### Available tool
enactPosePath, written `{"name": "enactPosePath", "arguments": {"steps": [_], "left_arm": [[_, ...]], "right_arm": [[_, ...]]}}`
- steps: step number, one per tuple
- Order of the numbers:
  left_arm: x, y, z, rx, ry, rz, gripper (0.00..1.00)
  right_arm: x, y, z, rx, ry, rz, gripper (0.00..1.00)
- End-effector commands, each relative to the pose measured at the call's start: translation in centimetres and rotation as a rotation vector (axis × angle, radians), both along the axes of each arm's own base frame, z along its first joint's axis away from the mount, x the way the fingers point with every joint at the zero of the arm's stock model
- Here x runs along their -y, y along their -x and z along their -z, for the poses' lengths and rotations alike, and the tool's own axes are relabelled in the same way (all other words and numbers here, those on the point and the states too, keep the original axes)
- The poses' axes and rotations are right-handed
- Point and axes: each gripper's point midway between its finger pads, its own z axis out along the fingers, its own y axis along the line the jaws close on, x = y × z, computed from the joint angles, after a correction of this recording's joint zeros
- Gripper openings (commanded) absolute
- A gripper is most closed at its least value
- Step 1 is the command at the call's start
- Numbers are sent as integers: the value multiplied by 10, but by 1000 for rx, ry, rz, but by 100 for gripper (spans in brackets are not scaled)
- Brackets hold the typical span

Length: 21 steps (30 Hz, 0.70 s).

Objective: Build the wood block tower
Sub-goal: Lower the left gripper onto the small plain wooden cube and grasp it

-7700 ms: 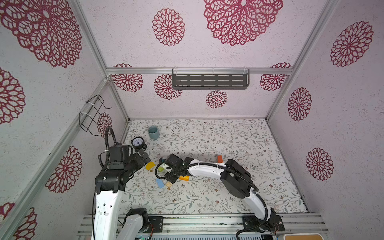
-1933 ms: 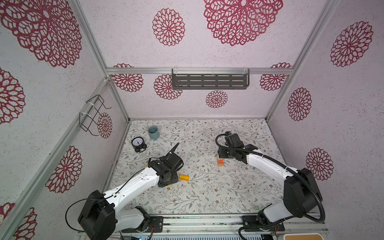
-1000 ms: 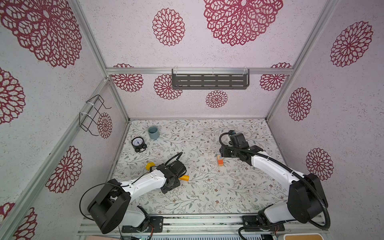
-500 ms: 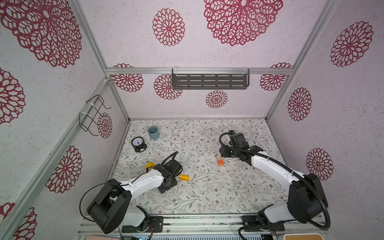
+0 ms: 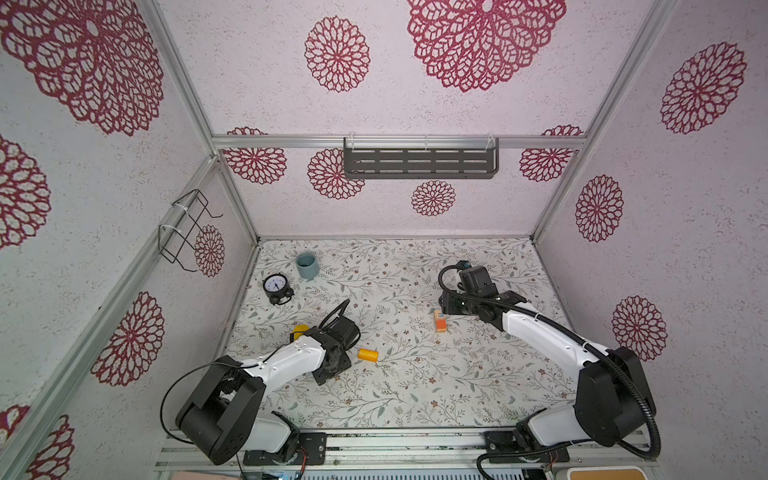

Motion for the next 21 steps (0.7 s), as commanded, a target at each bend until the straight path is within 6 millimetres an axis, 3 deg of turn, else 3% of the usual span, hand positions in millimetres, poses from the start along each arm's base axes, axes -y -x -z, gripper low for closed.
{"name": "enactPosePath", "arguments": {"steps": [1,21], "left_arm": [[3,-15,-5,32,1,1,64],[18,-36,-6,38,11,40,62]], "right_arm": [[2,0,-12,32,1,-12,59],[2,0,-12,30,7,-13,59]]}}
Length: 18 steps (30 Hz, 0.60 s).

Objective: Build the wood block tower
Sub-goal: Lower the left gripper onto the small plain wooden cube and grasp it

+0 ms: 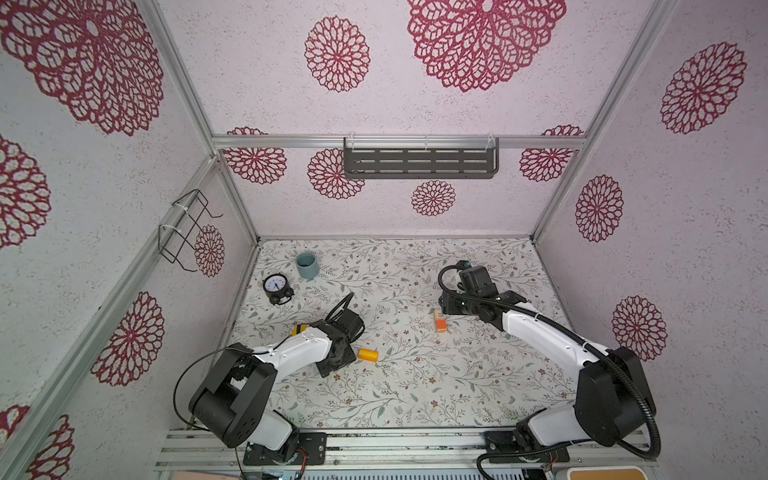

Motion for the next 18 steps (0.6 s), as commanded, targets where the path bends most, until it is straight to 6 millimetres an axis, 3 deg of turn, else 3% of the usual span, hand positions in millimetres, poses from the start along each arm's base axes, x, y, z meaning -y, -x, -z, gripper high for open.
{"name": "enactPosePath", "arguments": {"steps": [1,6,18], "left_arm": [[6,-15,-5,33,17,-3,62],[13,-20,-5,26,28,10,61],[7,4,-4,-4,16,47,58]], "right_arm": [[3,0,-12,29,3,-8,59],[3,1,-14,30,2,-8,59],[2,1,-13,29,0,-12,59]]}}
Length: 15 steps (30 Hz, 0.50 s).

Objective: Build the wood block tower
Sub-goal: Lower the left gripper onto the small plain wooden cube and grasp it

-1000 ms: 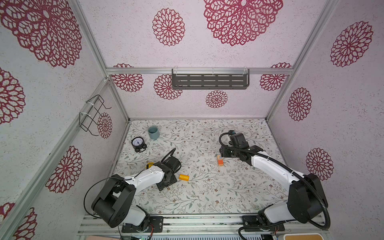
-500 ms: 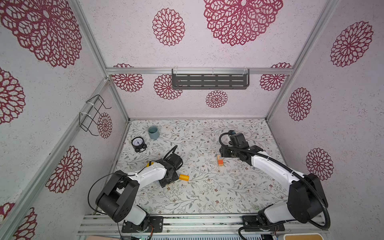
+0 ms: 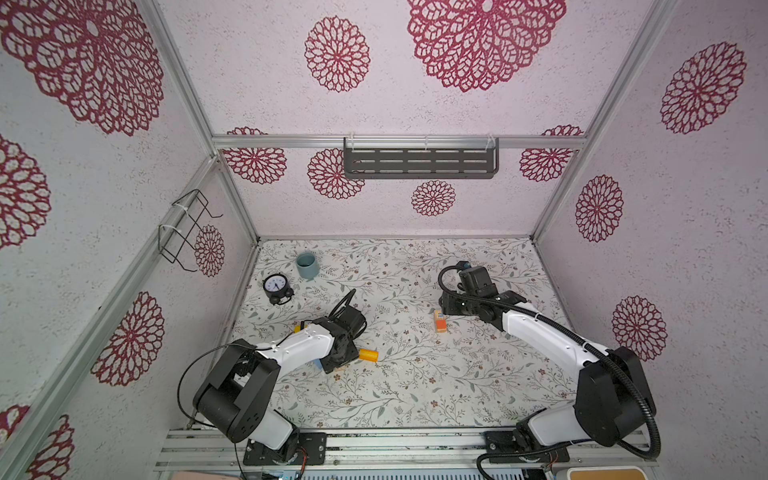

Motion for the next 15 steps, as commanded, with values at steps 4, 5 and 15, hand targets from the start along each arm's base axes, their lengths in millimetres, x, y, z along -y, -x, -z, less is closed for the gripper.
{"name": "enactPosePath", "arguments": {"steps": [4,5,15], "left_arm": [[0,9,-4,6,-7,22,53],[1,9,-5,9,-5,24,52],[9,8,0,-1,-1,47,41]], "right_arm": [[1,0,-14,34,-6,-12,59],[1,0,-14,34,-6,-12,59],[3,2,-15,34,-1,-11,59]]}}
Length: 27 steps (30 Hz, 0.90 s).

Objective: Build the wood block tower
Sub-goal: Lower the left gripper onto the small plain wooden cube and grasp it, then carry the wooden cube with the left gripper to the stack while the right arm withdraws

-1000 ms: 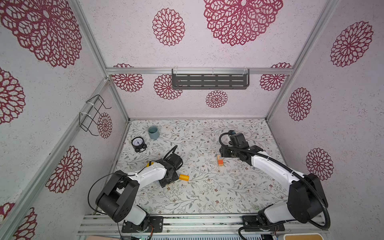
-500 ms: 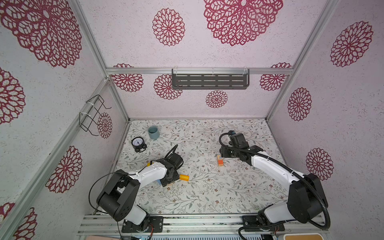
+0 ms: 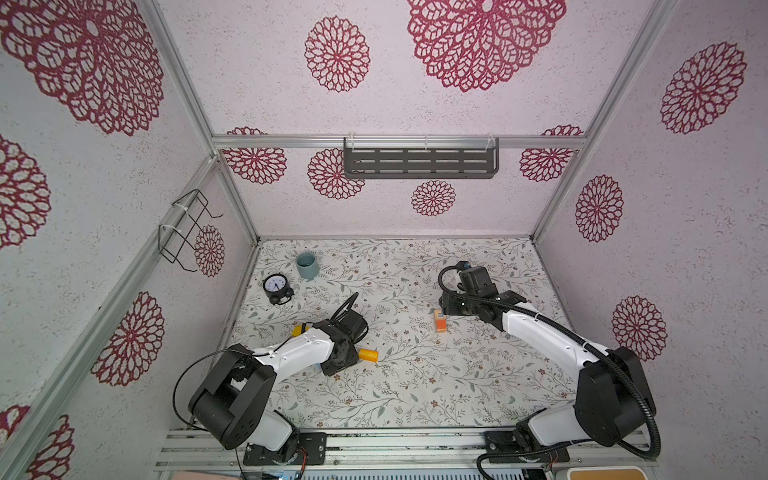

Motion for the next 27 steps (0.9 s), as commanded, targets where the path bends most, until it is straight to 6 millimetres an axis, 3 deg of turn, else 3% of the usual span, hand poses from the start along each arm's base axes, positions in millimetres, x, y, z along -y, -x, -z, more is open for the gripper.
{"name": "enactPosePath", "arguments": {"steps": [1,5,8,9,10,18,27], "left_arm": [[4,-2,1,4,3,6,40],[6,-3,-3,12,8,13,37],[6,-4,-9,20,4,20,36],[6,-4,-11,23,5,22,36],[6,-5,-14,31,6,23,35],[9,-13,-50,78,-5,65,35],[35,-43,-95,111,0,154,35]], "right_arm": [[3,1,-16,38,-3,-10,59],[3,2,-19,46,-6,-11,62],[4,3,-23,59,-14,-11,74],[4,3,-25,64,-18,-11,91],[5,4,-26,67,-22,-11,99],[17,5,-32,80,-50,28,99],[52,7,-36,106,-84,134,99]]}}
